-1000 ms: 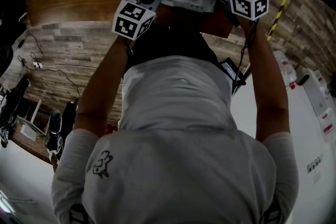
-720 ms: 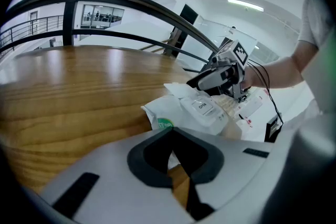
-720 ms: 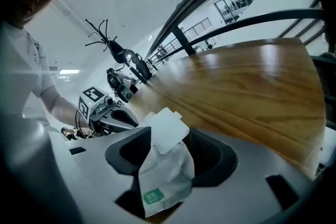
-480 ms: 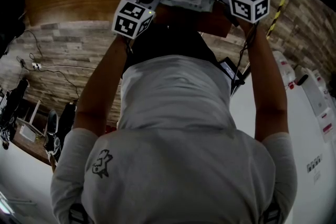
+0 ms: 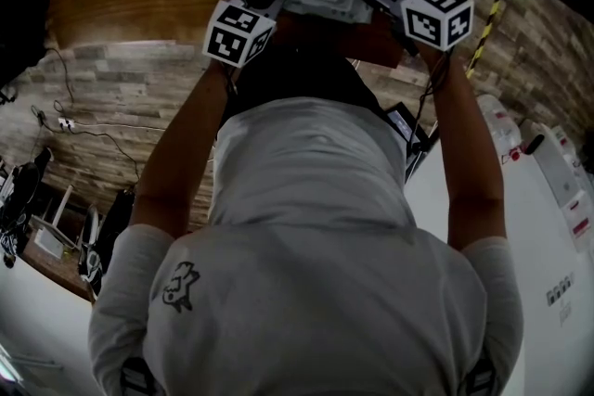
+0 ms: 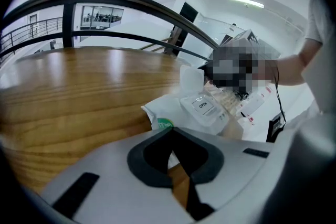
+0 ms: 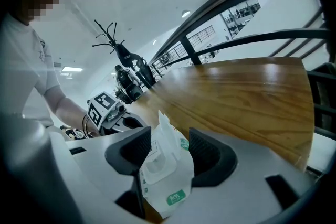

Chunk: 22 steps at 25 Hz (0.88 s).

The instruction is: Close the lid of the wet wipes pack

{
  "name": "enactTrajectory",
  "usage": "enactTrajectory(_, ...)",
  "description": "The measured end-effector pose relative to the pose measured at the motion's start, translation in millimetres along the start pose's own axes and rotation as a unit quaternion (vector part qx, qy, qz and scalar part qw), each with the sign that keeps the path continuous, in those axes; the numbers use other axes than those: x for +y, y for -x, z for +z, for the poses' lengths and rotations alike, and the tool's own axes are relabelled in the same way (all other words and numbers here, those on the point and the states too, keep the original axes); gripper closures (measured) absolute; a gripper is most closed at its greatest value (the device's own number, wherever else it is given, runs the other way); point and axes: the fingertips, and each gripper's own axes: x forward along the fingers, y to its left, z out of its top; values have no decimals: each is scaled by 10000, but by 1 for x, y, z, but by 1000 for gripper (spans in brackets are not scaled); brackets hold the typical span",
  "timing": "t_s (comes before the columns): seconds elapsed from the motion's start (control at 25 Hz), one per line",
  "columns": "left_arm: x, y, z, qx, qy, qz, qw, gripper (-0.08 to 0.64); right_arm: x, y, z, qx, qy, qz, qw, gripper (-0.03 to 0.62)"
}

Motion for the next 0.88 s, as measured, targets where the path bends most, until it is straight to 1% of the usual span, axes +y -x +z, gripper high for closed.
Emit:
enactTrajectory(0.4,1,-2,0,75,-59,-43,9999,548,20,1,-2,-47,-70,104,9999,380)
enactTrajectory(0.88,0,-3,0,202,-138,-96,9997,548,39,-5,-26,301,-117,322,9990,380)
